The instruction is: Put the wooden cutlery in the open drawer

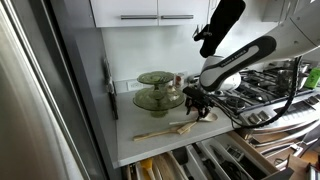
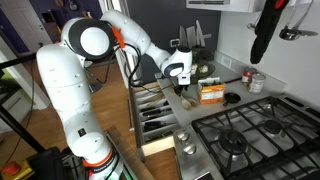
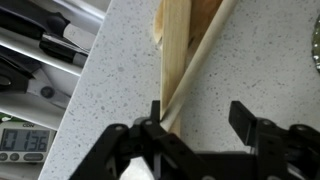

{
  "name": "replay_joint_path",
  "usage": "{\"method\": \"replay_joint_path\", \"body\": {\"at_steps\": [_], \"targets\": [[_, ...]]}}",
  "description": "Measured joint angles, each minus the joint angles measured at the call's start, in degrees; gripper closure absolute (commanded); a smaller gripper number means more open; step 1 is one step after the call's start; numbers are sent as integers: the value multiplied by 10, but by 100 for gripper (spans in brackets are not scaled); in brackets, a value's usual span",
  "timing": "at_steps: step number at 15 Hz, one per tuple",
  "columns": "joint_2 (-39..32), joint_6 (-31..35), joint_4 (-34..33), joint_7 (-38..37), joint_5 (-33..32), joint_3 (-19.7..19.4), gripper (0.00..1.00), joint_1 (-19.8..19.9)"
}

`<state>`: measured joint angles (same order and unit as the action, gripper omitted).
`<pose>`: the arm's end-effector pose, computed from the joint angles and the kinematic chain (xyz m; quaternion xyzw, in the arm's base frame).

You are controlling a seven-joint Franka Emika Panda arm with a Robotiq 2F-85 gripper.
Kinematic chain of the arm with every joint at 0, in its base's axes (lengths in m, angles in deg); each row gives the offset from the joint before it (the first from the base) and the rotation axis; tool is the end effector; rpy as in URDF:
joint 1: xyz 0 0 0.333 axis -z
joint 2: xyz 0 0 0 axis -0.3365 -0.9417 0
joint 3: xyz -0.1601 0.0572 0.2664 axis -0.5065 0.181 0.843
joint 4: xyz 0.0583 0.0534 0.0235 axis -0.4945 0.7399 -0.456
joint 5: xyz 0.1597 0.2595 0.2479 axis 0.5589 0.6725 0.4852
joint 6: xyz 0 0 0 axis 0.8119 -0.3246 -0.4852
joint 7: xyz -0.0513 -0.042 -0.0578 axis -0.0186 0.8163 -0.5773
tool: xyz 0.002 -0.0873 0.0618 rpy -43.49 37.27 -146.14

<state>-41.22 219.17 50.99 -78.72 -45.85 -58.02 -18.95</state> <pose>0.5608 -0.0104 0.3253 -0.7092 0.6925 0.0026 0.1321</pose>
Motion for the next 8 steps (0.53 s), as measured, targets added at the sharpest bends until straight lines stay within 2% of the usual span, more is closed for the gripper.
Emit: {"method": "replay_joint_path", "body": {"at_steps": [5, 7, 8], "targets": [[0, 0, 0, -37, -20, -12, 98, 0], [0, 0, 0, -50, -28, -16, 100, 0], [0, 0, 0, -56, -31, -18, 97, 0]]}}
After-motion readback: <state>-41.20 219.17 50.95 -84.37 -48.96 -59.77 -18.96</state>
